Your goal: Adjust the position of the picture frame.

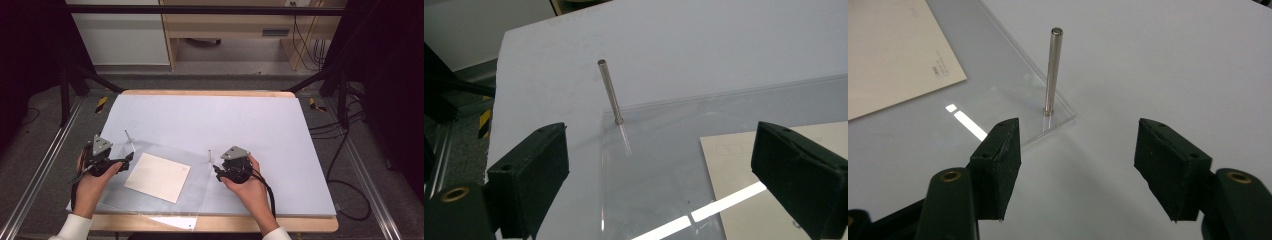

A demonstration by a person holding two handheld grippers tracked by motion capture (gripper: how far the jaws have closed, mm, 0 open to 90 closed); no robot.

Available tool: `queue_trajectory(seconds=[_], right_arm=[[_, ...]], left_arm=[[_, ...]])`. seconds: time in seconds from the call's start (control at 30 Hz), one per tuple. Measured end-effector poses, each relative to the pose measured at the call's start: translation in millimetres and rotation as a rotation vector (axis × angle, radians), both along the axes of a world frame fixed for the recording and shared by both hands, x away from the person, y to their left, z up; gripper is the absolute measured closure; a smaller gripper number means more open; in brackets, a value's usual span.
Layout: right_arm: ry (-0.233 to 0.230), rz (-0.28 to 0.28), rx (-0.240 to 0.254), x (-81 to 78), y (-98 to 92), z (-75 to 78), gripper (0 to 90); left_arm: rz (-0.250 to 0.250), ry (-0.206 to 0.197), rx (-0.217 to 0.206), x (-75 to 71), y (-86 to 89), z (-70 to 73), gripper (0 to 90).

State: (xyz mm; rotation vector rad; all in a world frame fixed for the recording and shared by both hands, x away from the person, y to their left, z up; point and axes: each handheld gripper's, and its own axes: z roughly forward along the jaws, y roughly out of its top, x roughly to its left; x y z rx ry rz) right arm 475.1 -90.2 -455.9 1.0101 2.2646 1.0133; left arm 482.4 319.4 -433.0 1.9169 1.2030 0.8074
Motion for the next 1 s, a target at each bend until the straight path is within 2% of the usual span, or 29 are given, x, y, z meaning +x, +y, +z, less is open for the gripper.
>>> queue_trajectory(seconds=[0.1,0.2,0.23,0.47,0.53,0.77,0.8,1.0], right_arm=[[0.015,0.005,0.004,1.2,1.4,-0.4,39.7],[0.027,0.006,0.021,0.9,1.0,2.2,44.5],[0.017,0.014,0.011,1.5,0.7,3.2,46.4],[0.044,0.043,-0.046,13.0,4.6,10.3,53.6],[0.046,0.047,-0.036,15.2,5.4,10.5,55.6],[0.071,0.09,-0.043,25.9,17.9,5.5,61.1],[0.076,0.095,-0.032,28.1,21.0,4.3,61.9],[0.092,0.109,-0.045,38.5,36.5,-3.5,66.8]], left_arm=[[0.013,0.0,-0.02,1.1,-1.5,0.7,8.5],[0.012,0.001,-0.012,1.1,-2.9,0.7,8.5],[0.013,0.001,-0.009,1.0,-3.3,0.7,8.5],[0.015,0.001,-0.004,-1.2,-5.4,0.1,9.4],[0.012,-0.004,0.0,-1.1,-6.1,0.8,9.5],[0.022,-0.007,-0.01,-1.2,-4.6,1.2,10.7],[0.021,-0.001,-0.004,-0.9,-4.0,0.9,10.8],[0.032,-0.003,0.005,-0.8,-0.8,0.1,11.5]])
